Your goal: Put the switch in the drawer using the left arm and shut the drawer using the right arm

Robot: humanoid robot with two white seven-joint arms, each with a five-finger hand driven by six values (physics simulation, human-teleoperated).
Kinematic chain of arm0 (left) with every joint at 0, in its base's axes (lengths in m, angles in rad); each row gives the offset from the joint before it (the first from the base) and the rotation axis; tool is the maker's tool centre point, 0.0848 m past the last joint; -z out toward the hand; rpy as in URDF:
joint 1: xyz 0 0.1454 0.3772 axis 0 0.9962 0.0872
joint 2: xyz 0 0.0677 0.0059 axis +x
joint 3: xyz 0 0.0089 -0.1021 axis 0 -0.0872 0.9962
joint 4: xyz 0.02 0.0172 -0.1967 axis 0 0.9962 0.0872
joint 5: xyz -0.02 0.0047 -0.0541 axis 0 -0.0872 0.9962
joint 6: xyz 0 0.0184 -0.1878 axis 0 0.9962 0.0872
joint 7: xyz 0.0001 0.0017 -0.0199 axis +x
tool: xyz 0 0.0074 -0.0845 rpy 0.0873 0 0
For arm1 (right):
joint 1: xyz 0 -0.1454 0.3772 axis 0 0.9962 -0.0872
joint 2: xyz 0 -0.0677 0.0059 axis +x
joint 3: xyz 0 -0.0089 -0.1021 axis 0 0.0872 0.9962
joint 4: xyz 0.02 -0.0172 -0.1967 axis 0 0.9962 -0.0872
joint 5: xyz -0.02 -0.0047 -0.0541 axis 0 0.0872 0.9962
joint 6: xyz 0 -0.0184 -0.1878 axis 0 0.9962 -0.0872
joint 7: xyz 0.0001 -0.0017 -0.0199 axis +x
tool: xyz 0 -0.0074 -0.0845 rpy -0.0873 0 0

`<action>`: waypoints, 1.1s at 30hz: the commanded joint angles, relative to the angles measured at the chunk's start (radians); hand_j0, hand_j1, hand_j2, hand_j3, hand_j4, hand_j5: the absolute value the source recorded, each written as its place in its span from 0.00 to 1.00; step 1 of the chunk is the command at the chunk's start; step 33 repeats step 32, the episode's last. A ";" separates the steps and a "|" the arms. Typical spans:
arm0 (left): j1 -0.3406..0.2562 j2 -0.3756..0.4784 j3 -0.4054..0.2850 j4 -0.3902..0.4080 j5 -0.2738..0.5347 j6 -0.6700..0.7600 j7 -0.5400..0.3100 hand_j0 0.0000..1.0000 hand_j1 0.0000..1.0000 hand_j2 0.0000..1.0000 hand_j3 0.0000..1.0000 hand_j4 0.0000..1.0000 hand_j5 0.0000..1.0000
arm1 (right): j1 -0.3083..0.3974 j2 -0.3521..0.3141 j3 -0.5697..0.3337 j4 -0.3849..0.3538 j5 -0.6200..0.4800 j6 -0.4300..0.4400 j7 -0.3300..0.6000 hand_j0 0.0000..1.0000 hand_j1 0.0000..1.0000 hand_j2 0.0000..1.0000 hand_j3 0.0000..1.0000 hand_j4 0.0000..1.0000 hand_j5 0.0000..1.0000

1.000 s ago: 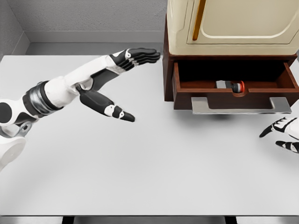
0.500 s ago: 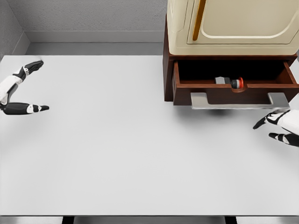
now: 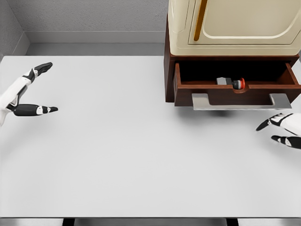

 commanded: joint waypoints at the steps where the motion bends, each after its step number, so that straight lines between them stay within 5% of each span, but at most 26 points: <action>1: 0.000 -0.001 -0.001 -0.002 0.007 0.002 0.000 1.00 1.00 1.00 1.00 1.00 1.00 | -0.003 0.009 0.001 0.035 -0.003 0.001 0.000 0.62 0.62 0.62 0.62 0.62 0.62; 13: 0.006 -0.022 0.004 -0.025 0.006 0.002 0.000 1.00 1.00 1.00 1.00 1.00 1.00 | -0.120 0.093 0.009 0.121 0.025 0.001 -0.002 0.62 0.62 0.62 0.62 0.62 0.62; 18: 0.006 -0.024 0.004 -0.028 0.001 0.002 0.000 1.00 1.00 1.00 1.00 1.00 1.00 | -0.236 0.121 0.113 0.176 0.023 0.001 -0.002 0.62 0.62 0.62 0.62 0.62 0.62; 28: 0.006 -0.024 0.003 -0.029 0.001 0.002 0.000 1.00 1.00 1.00 1.00 1.00 1.00 | -0.218 0.079 0.109 0.150 0.022 0.001 0.000 0.62 0.62 0.62 0.62 0.62 0.62; 33: 0.034 -0.048 0.007 -0.098 -0.002 0.002 0.000 1.00 1.00 1.00 1.00 1.00 1.00 | -0.209 0.078 0.106 0.107 0.014 0.001 -0.002 0.63 0.63 0.63 0.63 0.63 0.63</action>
